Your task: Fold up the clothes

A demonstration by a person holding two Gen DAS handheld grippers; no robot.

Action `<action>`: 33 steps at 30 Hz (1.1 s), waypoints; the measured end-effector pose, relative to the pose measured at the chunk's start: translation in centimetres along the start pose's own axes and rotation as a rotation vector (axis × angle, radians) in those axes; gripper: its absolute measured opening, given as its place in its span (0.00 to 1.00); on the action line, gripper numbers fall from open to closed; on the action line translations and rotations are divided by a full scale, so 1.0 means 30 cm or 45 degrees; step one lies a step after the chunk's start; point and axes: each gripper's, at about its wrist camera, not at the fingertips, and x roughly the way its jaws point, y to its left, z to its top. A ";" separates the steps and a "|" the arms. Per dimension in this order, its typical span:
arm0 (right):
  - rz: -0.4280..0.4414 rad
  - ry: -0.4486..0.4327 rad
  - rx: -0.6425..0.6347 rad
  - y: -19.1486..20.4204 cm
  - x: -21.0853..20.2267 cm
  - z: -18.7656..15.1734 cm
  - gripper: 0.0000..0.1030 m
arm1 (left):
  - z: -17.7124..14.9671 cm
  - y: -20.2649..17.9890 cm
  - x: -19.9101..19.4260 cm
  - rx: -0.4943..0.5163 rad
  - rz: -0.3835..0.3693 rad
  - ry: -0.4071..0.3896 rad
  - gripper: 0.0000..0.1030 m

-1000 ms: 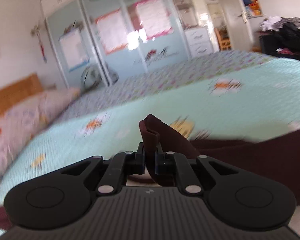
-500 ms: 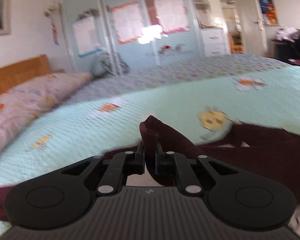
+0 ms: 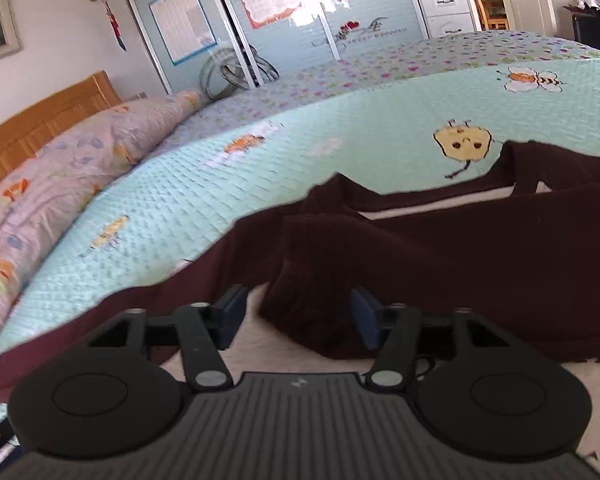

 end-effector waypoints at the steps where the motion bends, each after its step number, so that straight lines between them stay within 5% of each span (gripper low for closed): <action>1: 0.025 -0.005 0.000 0.004 -0.021 0.000 0.61 | -0.001 0.001 0.000 0.000 0.000 0.000 0.99; 5: 0.129 -0.120 0.039 -0.040 -0.184 0.003 0.61 | -0.002 0.000 -0.003 0.001 0.001 0.000 0.99; 9: 0.142 -0.257 0.256 -0.298 -0.363 0.018 0.64 | -0.003 0.002 -0.003 0.000 0.000 -0.001 0.99; 14: 0.012 -0.333 0.905 -0.829 -0.501 -0.059 0.63 | 0.001 0.002 -0.004 -0.001 0.000 0.001 0.99; 17: 0.010 -0.354 1.178 -1.004 -0.557 -0.139 0.59 | 0.002 0.001 -0.002 0.003 0.004 0.003 0.99; 22: 0.210 -0.477 1.066 -0.933 -0.611 -0.104 0.61 | 0.003 -0.003 0.001 0.016 0.016 0.009 0.99; 25: 0.310 -0.408 0.985 -0.888 -0.527 -0.057 0.70 | 0.005 0.000 0.000 0.013 0.013 0.009 0.99; 27: 0.237 -0.246 0.942 -0.903 -0.436 -0.046 0.68 | 0.005 0.002 0.001 0.012 0.013 0.009 0.99; 29: 0.091 -0.171 0.956 -0.906 -0.407 -0.044 0.50 | 0.005 -0.004 0.002 0.010 0.012 0.008 0.99; 31: 0.171 -0.254 0.948 -0.875 -0.427 -0.020 0.53 | 0.006 -0.006 0.005 0.015 0.016 0.009 0.99; 33: 0.234 -0.312 0.911 -0.832 -0.425 0.024 0.71 | 0.006 -0.008 0.007 0.019 0.020 0.011 0.99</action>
